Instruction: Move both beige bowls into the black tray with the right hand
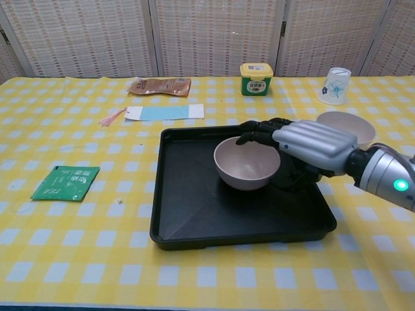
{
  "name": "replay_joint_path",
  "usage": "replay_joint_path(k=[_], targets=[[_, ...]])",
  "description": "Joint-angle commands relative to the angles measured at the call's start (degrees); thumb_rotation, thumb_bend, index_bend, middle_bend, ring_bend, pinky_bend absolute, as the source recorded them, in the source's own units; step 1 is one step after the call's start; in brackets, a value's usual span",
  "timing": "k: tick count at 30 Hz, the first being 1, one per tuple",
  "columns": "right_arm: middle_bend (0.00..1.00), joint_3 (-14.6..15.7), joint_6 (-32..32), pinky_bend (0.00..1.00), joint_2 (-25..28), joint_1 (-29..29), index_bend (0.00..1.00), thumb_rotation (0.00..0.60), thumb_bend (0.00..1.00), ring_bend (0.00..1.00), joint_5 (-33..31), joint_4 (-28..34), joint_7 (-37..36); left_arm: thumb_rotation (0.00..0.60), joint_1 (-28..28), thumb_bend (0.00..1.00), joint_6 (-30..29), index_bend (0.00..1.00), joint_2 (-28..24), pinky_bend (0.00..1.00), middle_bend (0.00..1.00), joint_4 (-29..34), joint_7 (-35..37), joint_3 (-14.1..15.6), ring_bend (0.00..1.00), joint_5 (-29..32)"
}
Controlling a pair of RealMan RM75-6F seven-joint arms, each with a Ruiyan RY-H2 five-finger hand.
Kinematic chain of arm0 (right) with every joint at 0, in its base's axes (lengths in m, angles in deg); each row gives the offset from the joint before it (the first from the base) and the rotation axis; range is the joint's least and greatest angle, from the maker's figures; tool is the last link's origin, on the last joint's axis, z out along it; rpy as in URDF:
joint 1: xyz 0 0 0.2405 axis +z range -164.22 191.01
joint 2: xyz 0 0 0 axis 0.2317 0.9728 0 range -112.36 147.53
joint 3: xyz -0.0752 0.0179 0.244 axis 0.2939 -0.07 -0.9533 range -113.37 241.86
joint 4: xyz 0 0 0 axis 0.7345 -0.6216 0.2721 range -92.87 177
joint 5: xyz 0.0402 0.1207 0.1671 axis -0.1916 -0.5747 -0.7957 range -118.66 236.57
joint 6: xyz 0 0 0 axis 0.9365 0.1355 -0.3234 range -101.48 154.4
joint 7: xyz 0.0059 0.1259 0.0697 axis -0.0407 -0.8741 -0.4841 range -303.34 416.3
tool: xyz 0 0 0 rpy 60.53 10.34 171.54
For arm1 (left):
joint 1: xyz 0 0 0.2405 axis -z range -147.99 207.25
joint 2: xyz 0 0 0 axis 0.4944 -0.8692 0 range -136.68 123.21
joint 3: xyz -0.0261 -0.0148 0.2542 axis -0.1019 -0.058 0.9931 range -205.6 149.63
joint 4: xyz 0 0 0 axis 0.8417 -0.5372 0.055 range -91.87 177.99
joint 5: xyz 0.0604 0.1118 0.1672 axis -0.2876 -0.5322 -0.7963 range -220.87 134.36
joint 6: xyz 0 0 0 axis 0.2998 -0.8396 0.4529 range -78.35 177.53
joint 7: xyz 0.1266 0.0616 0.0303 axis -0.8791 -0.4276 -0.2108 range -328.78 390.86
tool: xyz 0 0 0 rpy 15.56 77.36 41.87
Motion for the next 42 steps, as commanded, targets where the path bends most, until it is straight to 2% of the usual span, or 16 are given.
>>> replay_joint_path(k=[1, 10, 18, 22, 26, 30, 42], targets=[[0.0, 0.3, -1.9, 0.0, 1.6, -1.0, 0.0, 0.6, 0.45, 0.0, -0.4, 1.4, 0.5, 0.6, 0.1, 0.28, 0.3, 0.0, 0.1, 0.0, 0.0, 0.0, -0.2, 0.1, 0.0, -0.2], [0.0, 0.4, -9.0, 0.0, 9.1, -7.3, 0.0, 0.6, 0.45, 0.0, -4.5, 2.5, -0.9, 0.6, 0.3, 0.28, 0.8, 0.0, 0.5, 0.0, 0.0, 0.1, -1.4, 0.5, 0.0, -0.5], [0.0, 0.3, -8.6, 0.0, 13.0, -10.9, 0.16, 0.6, 0.45, 0.0, -9.5, 0.9, -1.4, 0.6, 1.3, 0.28, 3.0, 0.0, 1.4, 0.0, 0.0, 0.1, -3.1, 0.8, 0.0, -0.3], [0.0, 1.0, -7.7, 0.0, 12.4, -10.4, 0.26, 0.6, 0.45, 0.0, -8.5, -2.2, -3.4, 0.6, 1.6, 0.28, 3.5, 0.0, 1.6, 0.0, 0.0, 0.0, -3.1, 0.8, 0.0, -0.2], [0.0, 0.7, -7.3, 0.0, 10.2, -9.9, 0.31, 0.6, 0.45, 0.0, -8.5, -6.2, -2.8, 0.6, 1.8, 0.28, 3.9, 0.0, 1.7, 0.0, 0.0, 0.0, -3.0, 0.6, 0.0, 0.2], [0.0, -0.2, -5.2, 0.0, 8.0, -8.5, 0.37, 0.6, 0.45, 0.0, -9.1, -10.5, -6.6, 0.6, 1.8, 0.28, 3.7, 0.0, 1.6, 0.0, 0.0, 0.1, -2.9, 0.7, 0.0, 0.1], [0.0, -0.2, -0.2, 0.0, 1.6, -4.9, 0.43, 0.6, 0.45, 0.0, -9.2, -21.2, -9.2, 0.6, 1.9, 0.28, 3.9, 0.0, 1.1, 0.0, 0.0, -0.3, -1.3, 0.1, 0.0, 1.3]])
